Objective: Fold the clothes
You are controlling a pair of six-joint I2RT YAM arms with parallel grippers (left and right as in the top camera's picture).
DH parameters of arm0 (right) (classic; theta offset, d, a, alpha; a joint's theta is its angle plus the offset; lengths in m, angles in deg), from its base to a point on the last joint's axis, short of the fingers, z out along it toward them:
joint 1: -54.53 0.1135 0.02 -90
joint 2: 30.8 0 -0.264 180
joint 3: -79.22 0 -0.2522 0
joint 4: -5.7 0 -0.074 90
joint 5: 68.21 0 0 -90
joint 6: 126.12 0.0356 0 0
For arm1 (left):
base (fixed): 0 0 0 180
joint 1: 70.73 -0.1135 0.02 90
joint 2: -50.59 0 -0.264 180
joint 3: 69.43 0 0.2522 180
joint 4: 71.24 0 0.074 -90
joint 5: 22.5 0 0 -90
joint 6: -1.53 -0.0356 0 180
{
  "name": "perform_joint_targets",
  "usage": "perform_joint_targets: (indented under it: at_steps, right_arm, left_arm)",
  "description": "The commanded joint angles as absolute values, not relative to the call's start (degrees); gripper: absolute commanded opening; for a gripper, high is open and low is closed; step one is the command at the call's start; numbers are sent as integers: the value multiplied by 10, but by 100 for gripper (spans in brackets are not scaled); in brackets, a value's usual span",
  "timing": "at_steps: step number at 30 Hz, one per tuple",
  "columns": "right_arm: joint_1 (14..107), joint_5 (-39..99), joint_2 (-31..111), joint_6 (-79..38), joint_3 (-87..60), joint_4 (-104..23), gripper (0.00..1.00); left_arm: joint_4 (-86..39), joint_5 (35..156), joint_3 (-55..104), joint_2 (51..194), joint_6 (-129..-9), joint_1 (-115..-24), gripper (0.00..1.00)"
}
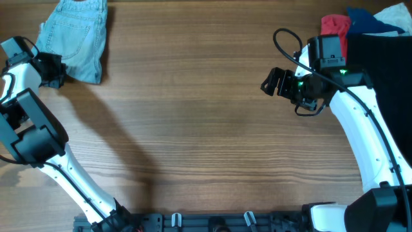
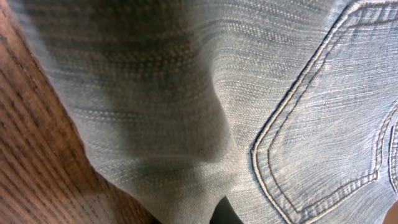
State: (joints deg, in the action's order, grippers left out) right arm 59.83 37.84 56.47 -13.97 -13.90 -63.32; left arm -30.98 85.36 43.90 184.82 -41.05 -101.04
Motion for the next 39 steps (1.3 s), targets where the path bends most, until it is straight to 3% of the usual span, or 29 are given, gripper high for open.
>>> perform_joint_targets:
  at_steps: [1, 15, 23, 29, 30, 31, 33, 35, 39]
  right_arm:
    - [594, 381, 564, -150, -135, -636, 99]
    - [594, 381, 564, -151, -135, -643, 99]
    - [594, 381, 564, -151, -135, -647, 100]
    - [594, 381, 564, -152, -135, -650, 100]
    - [594, 381, 564, -151, -135, -651, 100]
    - [594, 381, 564, -151, -135, -651, 100]
    - [594, 381, 564, -151, -135, -651, 100]
    - [594, 381, 564, -152, -135, -652, 100]
    - [594, 381, 564, -152, -135, -651, 99]
  left_arm:
    - [-314, 814, 425, 1857, -415, -996, 4]
    - [-306, 818, 424, 1857, -398, -923, 4]
    - [-314, 792, 424, 1857, -418, -964, 4]
    - [-329, 787, 424, 1857, -448, -968, 9]
    - [-329, 787, 424, 1857, -448, -968, 14]
    - [-329, 788, 424, 1857, -448, -968, 26]
    - [-325, 788, 424, 1857, -448, -968, 61]
    - [-314, 787, 424, 1856, -463, -969, 85]
    - [-295, 802, 424, 1831, -485, -974, 99]
